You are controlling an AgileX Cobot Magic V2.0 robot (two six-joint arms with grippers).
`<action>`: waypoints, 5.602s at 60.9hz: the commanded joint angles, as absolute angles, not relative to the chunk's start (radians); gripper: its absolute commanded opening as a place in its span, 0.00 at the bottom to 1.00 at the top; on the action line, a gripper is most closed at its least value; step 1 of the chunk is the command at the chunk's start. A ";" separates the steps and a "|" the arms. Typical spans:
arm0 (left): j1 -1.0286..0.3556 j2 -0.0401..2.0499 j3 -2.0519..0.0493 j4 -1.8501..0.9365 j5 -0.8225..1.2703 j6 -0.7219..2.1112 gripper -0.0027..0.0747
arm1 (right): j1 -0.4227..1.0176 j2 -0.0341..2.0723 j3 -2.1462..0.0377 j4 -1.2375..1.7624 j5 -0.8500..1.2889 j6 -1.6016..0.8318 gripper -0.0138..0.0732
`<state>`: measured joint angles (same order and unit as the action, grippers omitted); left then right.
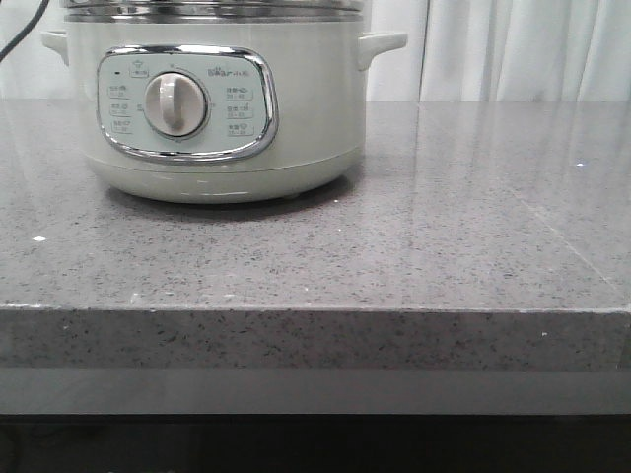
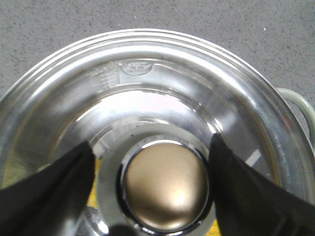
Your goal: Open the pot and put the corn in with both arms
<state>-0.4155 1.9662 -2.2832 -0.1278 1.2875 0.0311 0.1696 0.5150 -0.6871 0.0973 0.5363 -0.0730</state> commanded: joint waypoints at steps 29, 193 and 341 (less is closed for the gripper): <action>-0.421 1.722 -2.316 -0.106 1.253 0.032 0.35 | 0.165 0.516 -0.714 0.090 0.460 -0.075 0.03; -0.155 0.013 -0.352 -0.030 0.405 0.126 0.01 | 0.165 0.516 -0.714 0.090 0.462 -0.075 0.03; 0.009 -0.022 0.019 -0.071 0.069 0.119 0.01 | 0.000 -0.032 0.017 0.090 0.130 -0.075 0.03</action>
